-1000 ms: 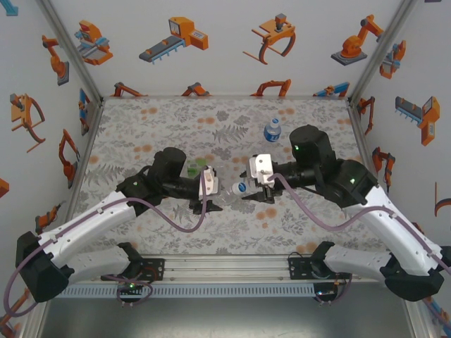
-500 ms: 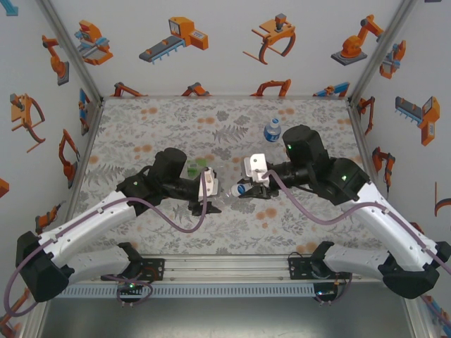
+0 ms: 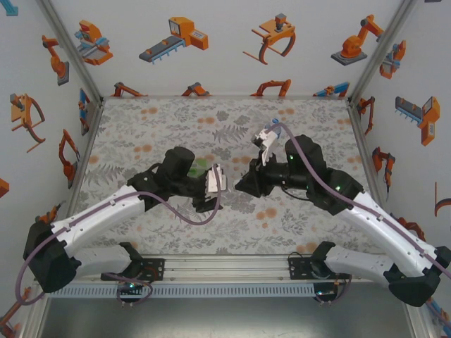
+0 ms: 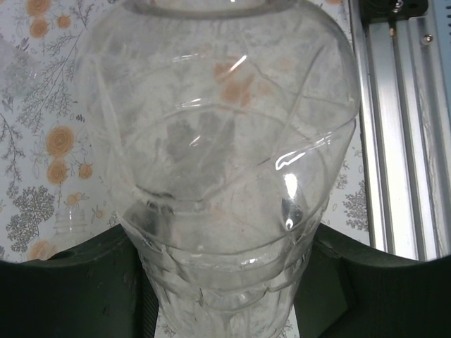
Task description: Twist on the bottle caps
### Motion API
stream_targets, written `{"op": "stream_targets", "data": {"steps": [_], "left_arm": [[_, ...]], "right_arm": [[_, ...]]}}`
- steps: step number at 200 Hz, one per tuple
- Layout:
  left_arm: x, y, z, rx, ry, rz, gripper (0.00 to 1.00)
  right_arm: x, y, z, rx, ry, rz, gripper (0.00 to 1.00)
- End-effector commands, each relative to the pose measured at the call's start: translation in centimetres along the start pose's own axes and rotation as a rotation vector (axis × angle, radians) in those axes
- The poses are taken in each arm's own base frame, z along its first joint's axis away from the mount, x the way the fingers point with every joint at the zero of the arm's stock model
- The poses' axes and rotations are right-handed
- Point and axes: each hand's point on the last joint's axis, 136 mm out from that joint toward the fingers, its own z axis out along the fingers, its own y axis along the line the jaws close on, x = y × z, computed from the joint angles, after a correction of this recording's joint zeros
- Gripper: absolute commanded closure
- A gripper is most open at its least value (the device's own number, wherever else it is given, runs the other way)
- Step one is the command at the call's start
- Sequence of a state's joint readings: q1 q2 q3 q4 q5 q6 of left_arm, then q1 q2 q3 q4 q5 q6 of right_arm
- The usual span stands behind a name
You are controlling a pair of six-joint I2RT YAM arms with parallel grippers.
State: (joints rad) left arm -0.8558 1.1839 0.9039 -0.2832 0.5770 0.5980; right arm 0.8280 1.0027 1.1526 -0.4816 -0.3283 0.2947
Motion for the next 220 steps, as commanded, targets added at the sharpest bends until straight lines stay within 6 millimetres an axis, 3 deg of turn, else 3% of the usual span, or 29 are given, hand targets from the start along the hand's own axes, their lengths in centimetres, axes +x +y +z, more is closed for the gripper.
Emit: {"op": "stream_targets", "data": {"steps": [1, 21, 50, 72, 88, 175, 220], "left_arm": [[-3.7, 2.1, -0.4, -0.078, -0.099, 0.096, 1.00], [-3.6, 2.6, -0.3, -0.100, -0.095, 0.094, 1.00], [-3.4, 3.2, -0.4, -0.133, -0.078, 0.090, 1.00], [-3.4, 3.5, -0.5, -0.148, -0.068, 0.076, 1.00], [-3.3, 3.7, -0.5, -0.152, -0.057, 0.056, 1.00], [-3.1, 4.6, -0.6, -0.194, -0.041, -0.016, 1.00], [-3.5, 5.4, -0.6, -0.228, -0.057, -0.065, 0.98]], "right_arm": [[-1.3, -3.3, -0.5, 0.188, -0.111, 0.375, 1.00], [-0.7, -4.6, -0.9, 0.248, -0.141, 0.500, 1.00], [-0.9, -4.7, -0.6, 0.243, -0.158, 0.554, 1.00], [-1.4, -4.4, -0.2, 0.231, -0.147, 0.562, 0.70], [-1.3, -4.3, 0.3, 0.223, -0.134, 0.560, 0.63], [-0.8, -5.2, 1.4, 0.246, -0.124, 0.551, 0.58], [-0.9, -6.1, 1.4, 0.294, -0.147, 0.550, 0.62]]}}
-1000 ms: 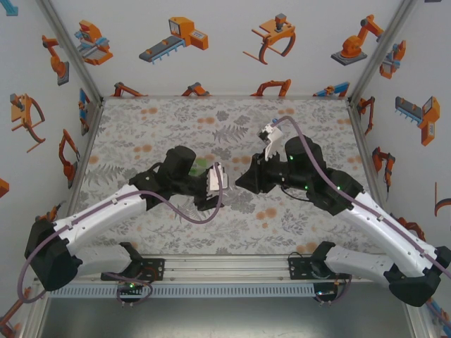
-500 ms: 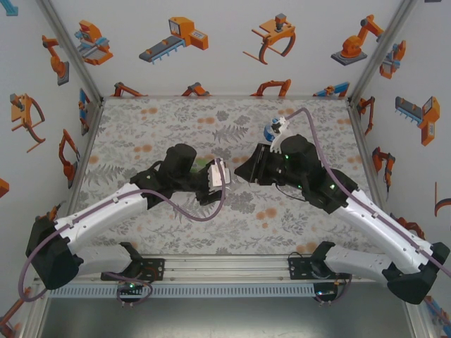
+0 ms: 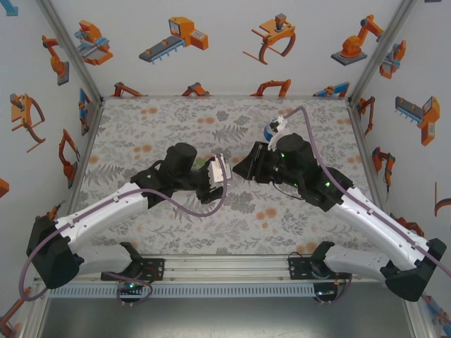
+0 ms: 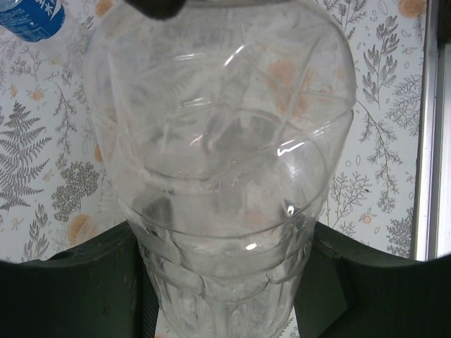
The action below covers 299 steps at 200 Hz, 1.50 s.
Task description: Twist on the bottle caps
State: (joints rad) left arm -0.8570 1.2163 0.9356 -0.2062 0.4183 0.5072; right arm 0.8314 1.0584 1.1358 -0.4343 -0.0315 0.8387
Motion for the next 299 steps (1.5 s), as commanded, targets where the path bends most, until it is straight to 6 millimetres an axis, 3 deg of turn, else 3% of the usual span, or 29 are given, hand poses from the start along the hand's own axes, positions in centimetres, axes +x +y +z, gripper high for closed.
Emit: {"op": "stream_targets", "data": {"steps": [1, 29, 52, 80, 86, 109, 129, 168, 227, 299], "left_arm": [[-3.1, 1.6, -0.5, -0.056, -0.083, -0.022, 0.98], [-3.5, 1.6, -0.3, -0.051, -0.107, -0.056, 0.90], [-3.6, 1.7, -0.3, -0.058, -0.118, -0.073, 0.61], [-3.4, 2.2, -0.8, -0.100, -0.112, -0.074, 0.37], [-3.3, 2.3, -1.0, -0.114, -0.111, -0.073, 0.23], [-2.8, 2.9, -1.9, -0.157, -0.099, -0.077, 0.04], [-2.3, 3.3, -2.8, -0.190, -0.089, -0.093, 0.00], [-1.3, 4.3, -5.2, -0.272, -0.079, -0.153, 0.03], [0.0, 5.5, -9.8, -0.400, -0.105, -0.257, 0.03], [1.4, 4.9, -10.5, -0.359, -0.023, -0.476, 0.03]], "right_arm": [[-0.5, -0.3, 0.3, 0.018, -0.026, 0.009, 0.62], [-1.3, -0.5, 0.5, 0.036, -0.065, 0.002, 0.77], [-1.8, -0.2, 0.8, 0.036, -0.076, -0.035, 0.86], [-2.5, -0.1, 1.3, 0.048, -0.079, -0.090, 0.90], [-2.7, -0.2, 1.5, 0.054, -0.077, -0.100, 0.90], [-3.5, -1.1, 2.4, 0.092, -0.068, -0.146, 0.91], [-4.5, -2.3, 3.4, 0.144, -0.051, -0.196, 0.92], [-7.0, -5.0, 5.8, 0.226, -0.022, -0.289, 0.93], [-10.9, -10.0, 11.2, 0.351, 0.027, -0.389, 0.93], [-14.4, -14.1, 18.0, 0.425, 0.038, -0.458, 0.95]]}}
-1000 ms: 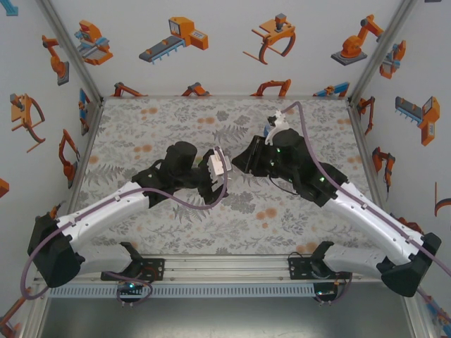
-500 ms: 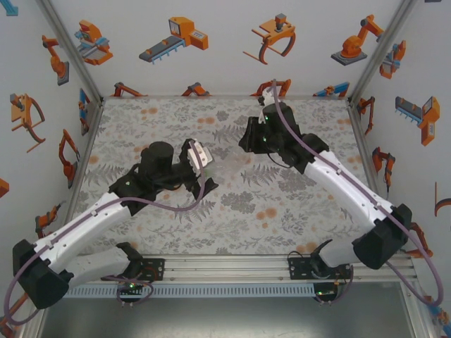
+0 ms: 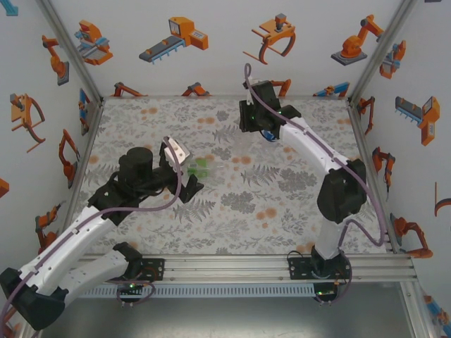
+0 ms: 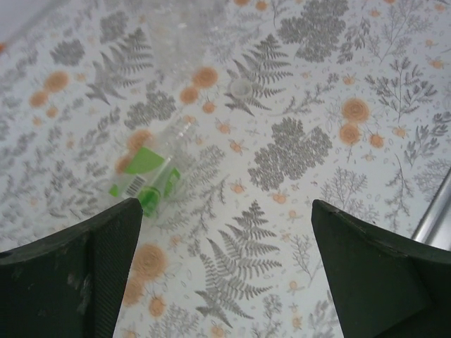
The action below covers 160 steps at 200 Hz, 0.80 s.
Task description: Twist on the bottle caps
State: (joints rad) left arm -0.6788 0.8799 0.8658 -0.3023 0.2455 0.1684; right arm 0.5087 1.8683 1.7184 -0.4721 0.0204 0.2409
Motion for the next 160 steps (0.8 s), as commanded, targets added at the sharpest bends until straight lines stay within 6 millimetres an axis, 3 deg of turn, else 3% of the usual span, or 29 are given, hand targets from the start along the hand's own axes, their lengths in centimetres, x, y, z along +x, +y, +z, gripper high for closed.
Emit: {"op": "stream_targets", "data": {"steps": [1, 43, 82, 130, 160], "left_arm": [[0.5, 0.1, -0.2, 0.003, 0.071, -0.108, 0.03], [0.8, -0.1, -0.4, 0.016, 0.099, -0.109, 0.03], [1.0, 0.1, -0.6, 0.002, 0.101, -0.099, 0.03], [1.0, 0.3, -0.5, -0.002, 0.101, -0.099, 0.03], [1.1, 0.4, -0.5, -0.006, 0.102, -0.101, 0.03]], "right_arm": [[-2.1, -0.8, 0.9, 0.026, -0.044, -0.037, 0.95], [-1.9, -2.1, 3.5, 0.084, -0.031, -0.066, 0.94], [-0.9, -2.9, 4.4, 0.120, -0.012, -0.084, 0.91], [0.5, -2.9, 4.7, 0.113, 0.016, -0.084, 0.70], [0.8, -2.9, 4.6, 0.113, 0.021, -0.081, 0.65]]}}
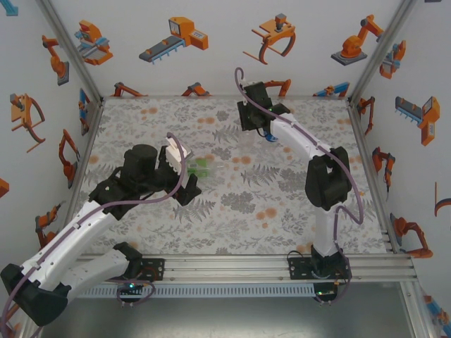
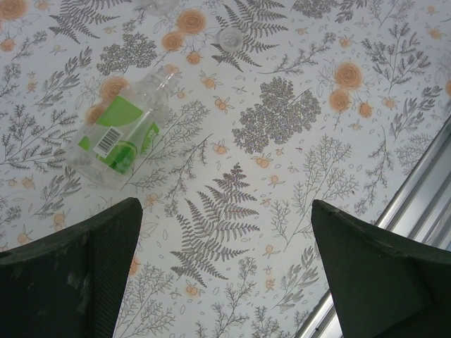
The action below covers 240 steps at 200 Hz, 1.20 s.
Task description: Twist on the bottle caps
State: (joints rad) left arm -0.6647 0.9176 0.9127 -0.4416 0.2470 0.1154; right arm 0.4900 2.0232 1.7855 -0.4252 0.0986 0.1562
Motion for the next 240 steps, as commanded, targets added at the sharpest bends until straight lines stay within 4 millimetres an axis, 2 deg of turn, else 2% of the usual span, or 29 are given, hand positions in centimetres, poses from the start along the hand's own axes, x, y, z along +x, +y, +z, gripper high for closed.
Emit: {"op": "stream_targets", "data": {"steps": [1, 41, 107, 140, 173, 206, 240], "left_arm": [[-1.0, 0.2, -0.7, -0.011, -0.024, -0.011, 0.03], [-1.0, 0.3, -0.6, -0.012, -0.024, -0.015, 0.03], [-1.1, 0.3, -0.6, -0.008, -0.030, -0.023, 0.03], [-1.5, 0.4, -0.7, -0.011, -0.053, -0.037, 0.03], [-1.7, 0.4, -0.9, -0.016, -0.060, -0.041, 0.03], [-1.8, 0.4, -1.5, -0.024, -0.074, -0.044, 0.03], [-2.0, 0.4, -2.3, -0.035, -0.099, -0.040, 0.03]], "right_arm": [[0.1, -0.5, -0.7, 0.015, -0.004, -0.007, 0.64], [-0.9, -0.4, -1.6, 0.007, -0.024, -0.010, 0.54], [-3.8, 0.6, -5.4, -0.053, -0.064, -0.057, 0.52], [-4.0, 3.7, -6.6, -0.235, -0.087, -0.189, 0.51], [-3.4, 7.8, -7.9, -0.487, -0.120, -0.330, 0.50], [-0.7, 12.6, -9.9, -0.829, -0.175, -0.509, 0.49], [2.0, 15.0, -10.0, -1.004, -0.238, -0.610, 0.42]]}}
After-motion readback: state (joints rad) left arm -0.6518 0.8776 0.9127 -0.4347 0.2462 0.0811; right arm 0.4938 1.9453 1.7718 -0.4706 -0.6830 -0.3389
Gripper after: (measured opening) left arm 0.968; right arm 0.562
